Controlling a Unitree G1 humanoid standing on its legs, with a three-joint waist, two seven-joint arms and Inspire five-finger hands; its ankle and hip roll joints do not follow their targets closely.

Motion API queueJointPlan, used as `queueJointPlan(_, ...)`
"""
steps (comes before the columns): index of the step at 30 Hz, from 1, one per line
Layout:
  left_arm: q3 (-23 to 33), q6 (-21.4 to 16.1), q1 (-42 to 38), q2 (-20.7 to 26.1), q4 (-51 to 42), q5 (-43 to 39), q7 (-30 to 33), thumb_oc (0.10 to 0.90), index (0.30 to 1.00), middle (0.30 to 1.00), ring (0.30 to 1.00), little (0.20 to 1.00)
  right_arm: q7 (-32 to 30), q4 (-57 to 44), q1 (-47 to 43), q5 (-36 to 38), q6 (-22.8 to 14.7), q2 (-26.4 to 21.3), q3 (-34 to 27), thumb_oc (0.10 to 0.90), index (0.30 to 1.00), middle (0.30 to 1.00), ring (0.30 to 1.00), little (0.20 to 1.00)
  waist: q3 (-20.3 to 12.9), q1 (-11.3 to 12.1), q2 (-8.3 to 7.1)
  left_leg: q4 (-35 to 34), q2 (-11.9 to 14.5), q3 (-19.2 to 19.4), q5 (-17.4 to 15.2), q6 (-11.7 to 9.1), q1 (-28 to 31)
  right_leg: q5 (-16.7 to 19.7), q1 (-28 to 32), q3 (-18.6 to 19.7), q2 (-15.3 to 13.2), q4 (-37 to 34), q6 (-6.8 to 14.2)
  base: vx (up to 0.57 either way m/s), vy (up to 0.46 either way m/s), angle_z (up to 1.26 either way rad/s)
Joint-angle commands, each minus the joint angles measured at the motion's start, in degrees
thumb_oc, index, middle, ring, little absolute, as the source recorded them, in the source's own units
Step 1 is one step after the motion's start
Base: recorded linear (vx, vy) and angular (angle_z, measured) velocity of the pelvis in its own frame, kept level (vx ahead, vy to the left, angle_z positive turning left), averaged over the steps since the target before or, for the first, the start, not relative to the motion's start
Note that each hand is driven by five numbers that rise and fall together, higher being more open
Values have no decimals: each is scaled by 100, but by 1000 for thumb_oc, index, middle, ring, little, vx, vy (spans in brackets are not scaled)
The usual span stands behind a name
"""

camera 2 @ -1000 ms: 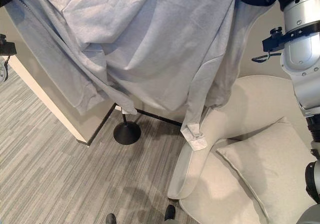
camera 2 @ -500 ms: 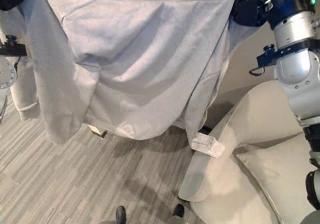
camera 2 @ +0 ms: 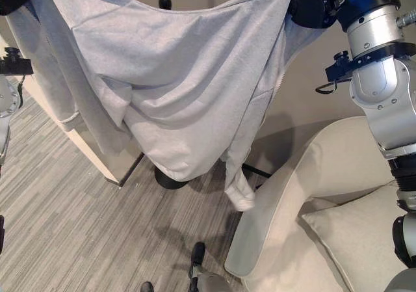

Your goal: Hang the clothes on the sofa on the clothes rack.

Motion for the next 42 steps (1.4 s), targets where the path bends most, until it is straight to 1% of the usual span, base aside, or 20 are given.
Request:
queueJointPlan(1, 141, -285, -120, 182, -348, 205, 199, 400, 300, 300, 300, 300, -343, -23, -522, 28, -79, -394, -476, 400, 300, 300, 300, 300, -616, 110, -138, 23, -244, 63, -466, 117, -17, -751, 827, -107, -434, 17, 1158, 117, -44, -5)
queueJointPlan(7, 197, -298, -16, 100, -465, 212, 218, 400, 300, 300, 300, 300, -315, -190, 128, -15, -85, -343, -998, 400, 300, 300, 300, 300, -755, 23, -21, -51, -228, 76, -516, 114, 178, -940, 1104, -80, -374, 17, 1091, 109, -36, 3)
queueJointPlan(13, 442, -358, 125, 34, -863, 312, 197, 400, 300, 300, 300, 300, -406, -498, 671, 36, -225, -29, -1625, 400, 300, 300, 300, 300, -692, 18, -20, 637, -146, 140, -627, -5, 72, -1054, 1258, -130, -383, 17, 1015, 39, -64, 5)
queueJointPlan(15, 522, -390, 173, 49, -1008, 328, 184, 400, 300, 300, 300, 300, -388, -646, 836, 38, -269, 44, -1809, 400, 300, 300, 300, 300, -597, 56, -58, 1354, -42, 80, -441, -127, -173, -1106, 1341, -108, -375, 17, 946, -8, -112, -2)
queueJointPlan(16, 602, -418, 215, 71, -1118, 331, 181, 400, 300, 300, 300, 300, -369, -794, 902, 41, -310, 18, -1934, 400, 300, 300, 300, 300, -416, 158, -130, 2277, 78, -79, 86, -386, -637, -1183, 1459, -95, -377, 17, 843, -37, -119, -3)
queueJointPlan(17, 606, -415, 215, 68, -1133, 331, 175, 400, 300, 300, 300, 300, -362, -811, 927, 41, -306, 16, -1967, 400, 300, 300, 300, 300, -400, 147, -133, 2385, 98, -109, 78, -409, -704, -1181, 1454, -110, -365, 17, 822, -44, -128, -10)
queueJointPlan(18, 621, -418, 222, 53, -1166, 319, 185, 400, 300, 300, 300, 300, -359, -852, 951, 54, -306, 16, -2018, 400, 300, 300, 300, 300, -330, 185, -168, 2811, 117, -224, 284, -539, -925, -1189, 1494, -135, -363, 17, 780, -38, -103, -5)
queueJointPlan(19, 662, -430, 240, 57, -1195, 284, 240, 400, 300, 300, 300, 300, -386, -826, 1011, 56, -319, 32, -2065, 400, 300, 300, 300, 300, -245, 204, -232, 3045, 229, -328, 245, -518, -1244, -1192, 1515, -147, -378, 17, 769, -2, -90, 0)
queueJointPlan(21, 710, -436, 259, 71, -1272, 290, 293, 400, 300, 300, 300, 300, -390, -852, 1087, 57, -336, -4, -2100, 400, 300, 300, 300, 300, -273, 185, -231, 2712, 416, -386, 93, -393, -1318, -1206, 1508, -161, -378, 17, 804, 43, -14, 7)
queueJointPlan(22, 717, -434, 271, 68, -1281, 291, 295, 400, 300, 300, 300, 300, -390, -857, 1095, 57, -338, -5, -2103, 400, 300, 300, 300, 300, -284, 187, -230, 2657, 411, -377, 100, -388, -1289, -1208, 1508, -158, -380, 17, 808, 80, 23, 12)
queueJointPlan(23, 720, -436, 290, 84, -1307, 296, 310, 400, 300, 300, 300, 300, -401, -860, 1099, 58, -352, -33, -2084, 400, 300, 300, 300, 300, -313, 198, -244, 2339, 450, -409, 5, -314, -1234, -1225, 1510, -133, -389, 17, 833, 106, 34, 7)
queueJointPlan(24, 729, -425, 324, 109, -1317, 298, 341, 400, 300, 300, 300, 300, -414, -838, 1108, 49, -367, -34, -2038, 400, 300, 300, 300, 300, -346, 225, -239, 1698, 474, -459, -125, -222, -1094, -1266, 1513, -93, -387, 17, 858, 139, 57, 0)
queueJointPlan(25, 753, -405, 372, 125, -1320, 300, 373, 400, 300, 300, 300, 300, -418, -822, 1101, 45, -379, -42, -2005, 400, 300, 300, 300, 300, -371, 259, -227, 1180, 478, -574, -69, -187, -1040, -1297, 1508, -47, -373, 17, 874, 148, 68, -9)
queueJointPlan(26, 782, -396, 417, 156, -1326, 290, 399, 400, 300, 300, 300, 300, -424, -815, 1067, 50, -406, -73, -1972, 400, 300, 300, 300, 300, -394, 313, -189, 679, 481, -756, 149, -185, -1041, -1350, 1524, 15, -324, 17, 869, 138, 66, -11)
queueJointPlan(27, 777, -398, 410, 182, -1307, 275, 442, 400, 300, 300, 300, 300, -467, -772, 997, 71, -405, -147, -1952, 400, 300, 300, 300, 300, -403, 335, -148, 301, 505, -858, 422, -267, -1079, -1410, 1567, 51, -286, 17, 862, 147, 68, -29)
queueJointPlan(28, 803, -409, 411, 193, -1299, 281, 459, 400, 300, 300, 300, 300, -472, -721, 1011, 69, -407, -164, -1917, 400, 300, 300, 300, 300, -455, 297, -89, -76, 543, -804, 429, -283, -983, -1480, 1582, 32, -249, 17, 882, 139, 71, -34)
queueJointPlan(31, 831, -429, 469, 172, -1323, 276, 488, 400, 300, 300, 300, 300, -519, -733, 1076, 51, -376, -119, -1983, 400, 300, 300, 300, 300, -604, 244, 31, -76, 483, -767, 388, -369, -852, -1489, 1644, 38, -240, 17, 876, 174, 88, -36)
queueJointPlan(34, 762, -432, 463, 216, -1309, 283, 500, 400, 300, 300, 300, 300, -550, -717, 772, 46, -376, -83, -1712, 400, 300, 300, 300, 300, -679, 312, 38, -76, 376, -633, 267, -323, -669, -1450, 1703, 123, -343, 17, 904, 127, 91, -25)
queueJointPlan(38, 862, -433, 524, 298, -1318, 342, 554, 400, 300, 300, 300, 300, -549, -638, 333, -63, -305, -26, -1378, 400, 300, 300, 300, 300, -781, 405, 59, -76, 267, -423, 139, -239, -512, -1382, 1810, 92, -523, 17, 1020, 110, 91, -11)
queueJointPlan(42, 874, -392, 489, 342, -1219, 373, 622, 400, 300, 300, 300, 300, -622, -478, -23, -90, -234, -75, -1155, 400, 300, 300, 300, 300, -830, 420, 62, -76, 170, -345, 48, -173, -455, -1333, 1852, 59, -638, 17, 1099, 102, 74, -2)
